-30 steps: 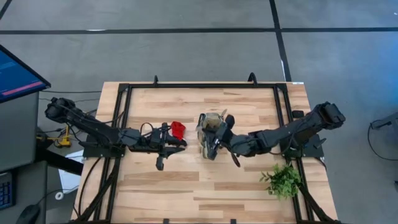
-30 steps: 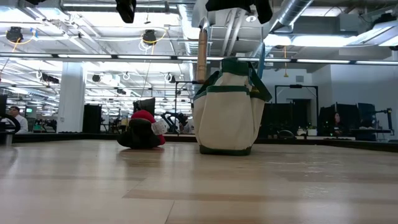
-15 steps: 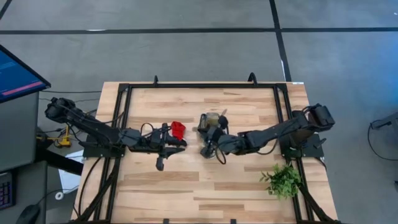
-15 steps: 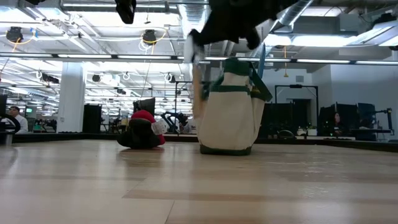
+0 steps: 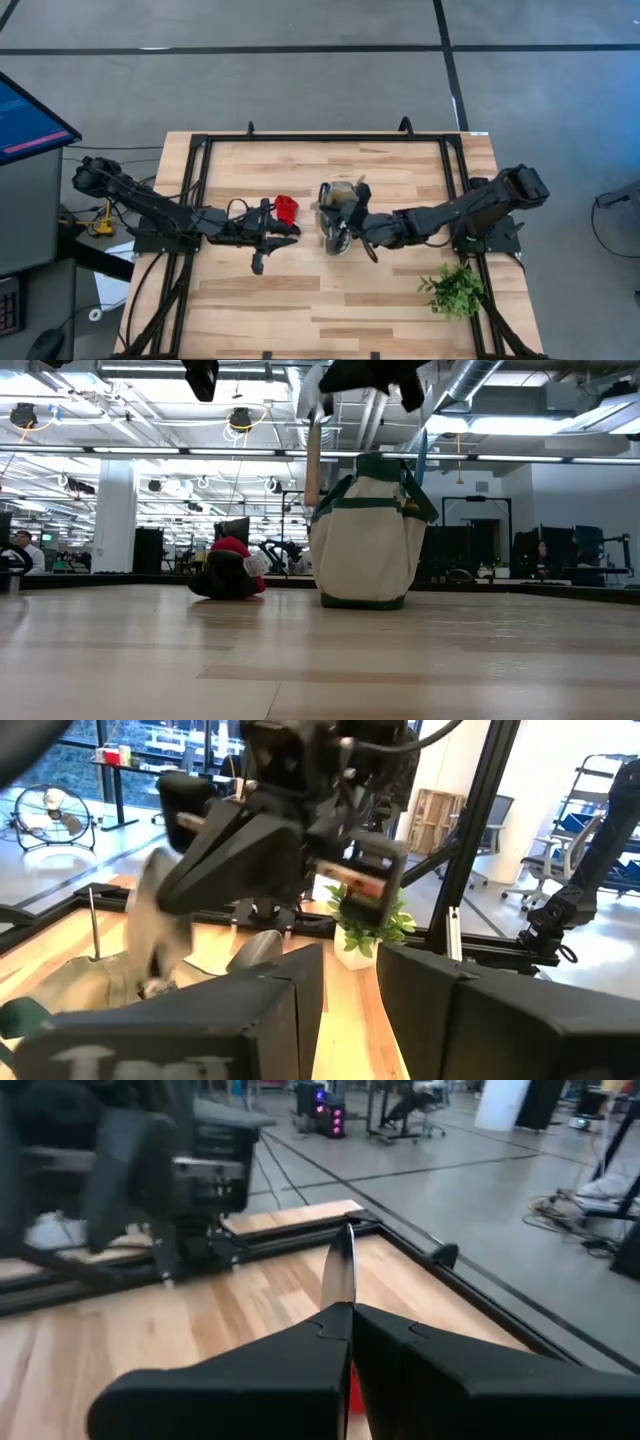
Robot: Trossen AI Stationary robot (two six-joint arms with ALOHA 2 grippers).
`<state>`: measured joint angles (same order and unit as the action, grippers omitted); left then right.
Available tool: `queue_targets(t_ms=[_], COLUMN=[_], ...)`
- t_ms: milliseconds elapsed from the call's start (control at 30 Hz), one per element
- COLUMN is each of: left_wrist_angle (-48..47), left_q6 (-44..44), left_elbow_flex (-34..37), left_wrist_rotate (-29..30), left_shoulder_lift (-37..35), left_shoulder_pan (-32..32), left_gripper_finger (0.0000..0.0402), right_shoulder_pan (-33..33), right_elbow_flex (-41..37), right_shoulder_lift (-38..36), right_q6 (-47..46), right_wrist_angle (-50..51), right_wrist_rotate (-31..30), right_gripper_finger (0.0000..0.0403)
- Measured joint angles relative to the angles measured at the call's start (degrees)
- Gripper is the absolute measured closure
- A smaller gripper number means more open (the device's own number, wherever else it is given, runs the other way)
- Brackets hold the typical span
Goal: Pick & Place Garden tools in Gardening bag
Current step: Put the trowel into the gardening bag
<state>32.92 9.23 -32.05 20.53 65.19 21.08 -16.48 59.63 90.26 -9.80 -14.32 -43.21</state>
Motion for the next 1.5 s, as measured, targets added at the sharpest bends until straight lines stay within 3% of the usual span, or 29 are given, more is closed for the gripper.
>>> queue_targets(t_ms=[200, 433, 633, 867, 1500], left_wrist_angle=[0.05, 0.05, 0.05, 0.11, 0.07], left_q6=[0.02, 0.02, 0.02, 0.02, 0.20], left_elbow_flex=[0.00, 0.00, 0.00, 0.00, 0.00], left_wrist_rotate=[0.00, 0.00, 0.02, 0.02, 0.02], left_shoulder_lift=[0.00, 0.00, 0.00, 0.00, 0.00], left_shoulder_pan=[0.00, 0.00, 0.00, 0.00, 0.00], left_gripper_finger=[0.0314, 0.0314, 0.0314, 0.0314, 0.0314], right_shoulder_pan=[-2.21, -2.34, -4.88, -7.61, -7.34], right_elbow_flex=[0.01, 0.01, 0.11, 3.44, 3.44], right_shoulder_lift=[-3.57, -4.46, -4.46, -4.50, -3.71], right_q6=[0.70, -4.75, -4.79, -6.39, -10.85], right_wrist_angle=[3.69, 10.91, 8.31, 14.44, 18.25], right_wrist_rotate=[-0.11, -0.18, -0.10, 0.98, 1.30], right_gripper_finger=[0.0403, 0.0403, 0.0403, 0.0403, 0.0403])
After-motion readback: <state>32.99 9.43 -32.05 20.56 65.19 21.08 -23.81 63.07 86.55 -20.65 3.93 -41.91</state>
